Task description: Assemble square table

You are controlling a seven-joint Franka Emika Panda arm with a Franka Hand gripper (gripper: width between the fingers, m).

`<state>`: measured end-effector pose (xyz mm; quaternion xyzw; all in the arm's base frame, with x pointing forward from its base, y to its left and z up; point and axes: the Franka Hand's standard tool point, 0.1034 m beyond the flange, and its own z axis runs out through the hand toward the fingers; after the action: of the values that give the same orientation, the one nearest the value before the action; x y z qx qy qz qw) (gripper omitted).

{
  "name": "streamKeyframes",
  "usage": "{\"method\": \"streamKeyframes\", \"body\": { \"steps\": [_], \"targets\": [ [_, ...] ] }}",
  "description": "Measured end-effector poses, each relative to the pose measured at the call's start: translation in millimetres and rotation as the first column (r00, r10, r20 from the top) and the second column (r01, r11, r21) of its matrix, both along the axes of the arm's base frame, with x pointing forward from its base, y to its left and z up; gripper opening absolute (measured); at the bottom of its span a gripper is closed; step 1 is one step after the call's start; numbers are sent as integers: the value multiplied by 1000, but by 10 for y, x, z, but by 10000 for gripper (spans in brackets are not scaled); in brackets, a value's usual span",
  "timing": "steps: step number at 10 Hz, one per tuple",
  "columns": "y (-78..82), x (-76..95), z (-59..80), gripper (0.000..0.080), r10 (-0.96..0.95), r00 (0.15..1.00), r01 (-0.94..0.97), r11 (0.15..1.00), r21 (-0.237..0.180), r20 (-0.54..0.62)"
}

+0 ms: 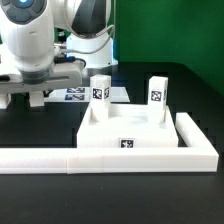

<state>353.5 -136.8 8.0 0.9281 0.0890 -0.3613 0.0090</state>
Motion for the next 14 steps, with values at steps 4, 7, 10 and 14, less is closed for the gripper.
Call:
{"method": "streamKeyframes", "body": {
  "steps": [4, 7, 10, 14],
  "targets": [
    [163, 129, 97, 290, 22, 1000, -20, 994, 103, -13],
    [420, 497, 434, 290, 13, 999, -10, 994, 111, -30],
    [462, 631, 545, 290, 23, 1000, -24, 994, 109, 7],
    [453, 765, 531, 290, -4, 961, -33, 991, 129, 275]
  ]
}}
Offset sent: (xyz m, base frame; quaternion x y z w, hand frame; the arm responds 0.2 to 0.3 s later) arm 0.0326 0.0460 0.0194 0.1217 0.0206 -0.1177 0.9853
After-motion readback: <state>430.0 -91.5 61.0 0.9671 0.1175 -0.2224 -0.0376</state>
